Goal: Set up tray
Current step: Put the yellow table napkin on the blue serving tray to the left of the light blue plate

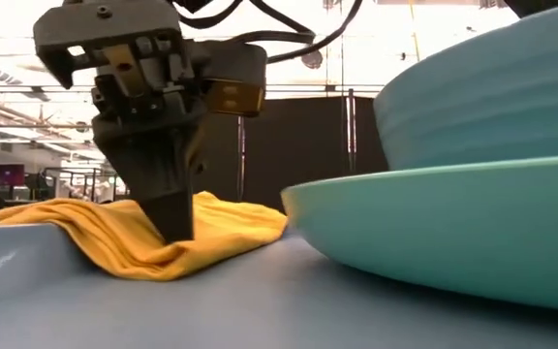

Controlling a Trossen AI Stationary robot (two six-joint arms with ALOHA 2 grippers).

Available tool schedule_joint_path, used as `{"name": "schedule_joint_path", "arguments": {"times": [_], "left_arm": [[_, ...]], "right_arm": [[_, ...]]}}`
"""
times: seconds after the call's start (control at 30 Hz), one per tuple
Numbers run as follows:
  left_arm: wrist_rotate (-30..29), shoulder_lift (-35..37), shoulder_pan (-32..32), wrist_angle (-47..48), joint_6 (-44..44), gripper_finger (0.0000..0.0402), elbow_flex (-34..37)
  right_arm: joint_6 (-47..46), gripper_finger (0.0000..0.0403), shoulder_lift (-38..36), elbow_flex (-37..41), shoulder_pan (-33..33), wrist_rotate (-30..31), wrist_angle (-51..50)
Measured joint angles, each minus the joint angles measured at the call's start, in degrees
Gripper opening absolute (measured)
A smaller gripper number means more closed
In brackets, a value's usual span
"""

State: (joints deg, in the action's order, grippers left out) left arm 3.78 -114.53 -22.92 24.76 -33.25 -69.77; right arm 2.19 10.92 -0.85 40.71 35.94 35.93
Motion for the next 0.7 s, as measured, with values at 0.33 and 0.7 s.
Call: {"name": "schedule_joint_path", "arguments": {"times": [0.33, 0.7], "left_arm": [[3.6, -0.8, -0.2, -12.9, -1.5, 0.0003, 0.3], [1.4, -0.9, -0.2, -15.5, -2.9, 0.0004, 0.4]], "right_arm": [[0.0, 0.0043, 0.0, 0.0, 0.0, 0.0, -0.2], [0.0, 0.0043, 0.0, 0.0, 0.0, 0.0, -0.2]]}}
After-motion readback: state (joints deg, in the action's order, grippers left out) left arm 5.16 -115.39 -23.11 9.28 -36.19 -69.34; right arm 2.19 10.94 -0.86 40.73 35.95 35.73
